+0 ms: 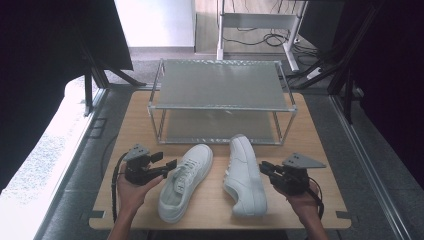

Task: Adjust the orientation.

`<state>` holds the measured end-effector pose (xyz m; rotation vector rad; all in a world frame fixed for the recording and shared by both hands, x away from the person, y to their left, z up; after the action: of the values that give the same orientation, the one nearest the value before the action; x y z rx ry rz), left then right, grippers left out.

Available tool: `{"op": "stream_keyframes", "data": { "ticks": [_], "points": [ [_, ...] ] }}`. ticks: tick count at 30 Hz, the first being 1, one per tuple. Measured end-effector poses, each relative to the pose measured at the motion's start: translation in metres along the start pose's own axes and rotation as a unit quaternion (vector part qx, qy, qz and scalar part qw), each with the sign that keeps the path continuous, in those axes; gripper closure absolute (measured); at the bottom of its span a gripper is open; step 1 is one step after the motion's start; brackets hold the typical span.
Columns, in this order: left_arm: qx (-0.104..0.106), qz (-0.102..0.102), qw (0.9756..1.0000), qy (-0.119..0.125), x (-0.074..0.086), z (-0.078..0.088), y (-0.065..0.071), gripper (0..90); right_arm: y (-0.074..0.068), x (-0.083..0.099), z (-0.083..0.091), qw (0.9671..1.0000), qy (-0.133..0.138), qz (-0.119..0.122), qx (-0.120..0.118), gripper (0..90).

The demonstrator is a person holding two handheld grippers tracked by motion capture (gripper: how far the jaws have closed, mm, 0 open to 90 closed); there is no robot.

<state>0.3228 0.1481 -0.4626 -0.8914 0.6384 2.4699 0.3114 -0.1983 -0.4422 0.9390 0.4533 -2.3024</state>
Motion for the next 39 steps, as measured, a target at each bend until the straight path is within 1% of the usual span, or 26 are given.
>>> {"op": "stream_keyframes", "data": {
  "ticks": [1, 2, 3, 6, 7, 9, 10, 11, 12, 13, 15, 16, 18, 21, 22, 23, 24, 25, 26, 28, 29, 34, 36, 37, 38, 39],
  "points": [
    [0.0, 0.003, 1.0, -0.001, 0.001, 0.0, -0.001, 34.0, -0.01, 0.0, -0.005, 0.9998, -0.011, 0.014, -0.009, 83.2],
    [0.0, 0.003, 1.0, -0.001, 0.001, 0.0, -0.001, 34.1, -0.01, 0.0, -0.005, 0.9998, -0.011, 0.014, -0.009, 83.2],
    [-0.001, 0.004, 1.0, -0.001, 0.001, 0.0, -0.001, 34.1, -0.013, 0.0, -0.008, 0.9996, -0.014, 0.02, -0.012, 84.3],
    [-0.004, 0.007, 1.0, 0.001, 0.001, 0.0, -0.002, 34.4, -0.027, 0.001, -0.015, 0.9988, -0.026, 0.035, -0.023, 89.4],
    [-0.004, 0.008, 1.0, 0.001, 0.001, -0.001, -0.002, 34.5, -0.035, 0.001, -0.019, 0.9979, -0.033, 0.045, -0.033, 90.0],
    [-0.004, 0.009, 1.0, 0.0, 0.001, -0.001, -0.003, 34.5, -0.038, 0.001, -0.02, 0.9975, -0.036, 0.049, -0.036, 90.0],
    [-0.004, 0.009, 1.0, 0.0, 0.001, -0.002, -0.003, 34.6, -0.044, 0.002, -0.023, 0.9968, -0.041, 0.056, -0.04, 90.0],
    [-0.004, 0.01, 0.9999, -0.001, 0.002, -0.002, -0.003, 34.9, -0.052, 0.003, -0.028, 0.9955, -0.05, 0.068, -0.044, 90.0],
    [-0.004, 0.01, 0.9999, 0.0, 0.002, -0.002, -0.003, 34.9, -0.052, 0.003, -0.028, 0.9955, -0.05, 0.068, -0.044, 90.0],
    [-0.005, 0.011, 0.9999, 0.002, 0.001, -0.001, -0.003, 35.2, -0.056, 0.004, -0.03, 0.9949, -0.054, 0.073, -0.046, 90.0],
    [-0.005, 0.013, 0.9999, 0.005, 0.001, 0.0, -0.004, 35.4, -0.065, 0.006, -0.037, 0.9928, -0.063, 0.089, -0.049, 90.0],
    [-0.005, 0.014, 0.9999, 0.006, 0.001, 0.001, -0.004, 35.5, -0.071, 0.009, -0.042, 0.991, -0.073, 0.101, -0.048, 90.0],
    [-0.005, 0.015, 0.9999, 0.006, 0.001, 0.002, -0.005, 35.5, -0.077, 0.013, -0.047, 0.9887, -0.086, 0.114, -0.046, 90.0],
    [-0.002, 0.019, 0.9998, 0.005, 0.002, 0.003, -0.007, 35.5, -0.081, 0.02, -0.054, 0.9858, -0.104, 0.125, -0.042, 90.0],
    [-0.002, 0.02, 0.9998, 0.004, 0.002, 0.002, -0.008, 35.5, -0.081, 0.024, -0.057, 0.9843, -0.114, 0.13, -0.034, 90.0],
    [0.0, 0.023, 0.9997, 0.001, 0.003, 0.002, -0.01, 35.5, -0.082, 0.027, -0.06, 0.9833, -0.12, 0.133, -0.032, 90.0],
    [0.0, 0.023, 0.9997, 0.001, 0.003, 0.002, -0.01, 35.5, -0.082, 0.027, -0.06, 0.9833, -0.12, 0.133, -0.032, 90.0],
    [0.001, 0.027, 0.9996, -0.001, 0.003, 0.001, -0.011, 35.5, -0.083, 0.029, -0.061, 0.9814, -0.127, 0.144, -0.014, 90.0],
    [0.002, 0.03, 0.9996, -0.002, 0.004, 0.001, -0.012, 35.5, -0.083, 0.029, -0.061, 0.9814, -0.127, 0.144, -0.014, 90.0],
    [0.004, 0.035, 0.9994, -0.002, 0.005, 0.002, -0.014, 35.5, -0.084, 0.031, -0.061, 0.9803, -0.13, 0.149, 0.002, 90.0],
    [0.005, 0.038, 0.9993, -0.001, 0.005, 0.003, -0.015, 35.5, -0.084, 0.031, -0.06, 0.9807, -0.129, 0.146, 0.002, 90.0],
    [0.009, 0.042, 0.9991, 0.0, 0.005, 0.005, -0.017, 35.5, -0.073, 0.031, -0.049, 0.9869, -0.113, 0.115, -0.005, 90.0],
    [0.009, 0.042, 0.9991, -0.002, 0.005, 0.004, -0.017, 35.5, -0.068, 0.031, -0.043, 0.9886, -0.103, 0.11, 0.006, 90.0],
    [0.009, 0.042, 0.9991, -0.003, 0.005, 0.003, -0.016, 35.4, -0.062, 0.032, -0.038, 0.9894, -0.099, 0.106, 0.015, 90.0],
    [0.01, 0.042, 0.9991, -0.004, 0.005, 0.003, -0.016, 35.4, -0.062, 0.032, -0.038, 0.9894, -0.099, 0.106, 0.015, 90.0],
    [0.009, 0.041, 0.9991, -0.006, 0.005, 0.002, -0.015, 35.4, -0.059, 0.032, -0.036, 0.9895, -0.098, 0.104, 0.022, 90.0]
  ]
}}
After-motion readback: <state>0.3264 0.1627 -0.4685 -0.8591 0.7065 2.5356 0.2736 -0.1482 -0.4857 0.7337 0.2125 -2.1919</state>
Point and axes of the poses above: each handheld gripper's, and its own axes: z roughly backward along the jaws, x roughly out of its underside, y roughly to its right, the point moved 7 cm from there along -z, roughly forward along the jaws, and after that the axes turned 14 degrees about -y, right-handed, at the moved point
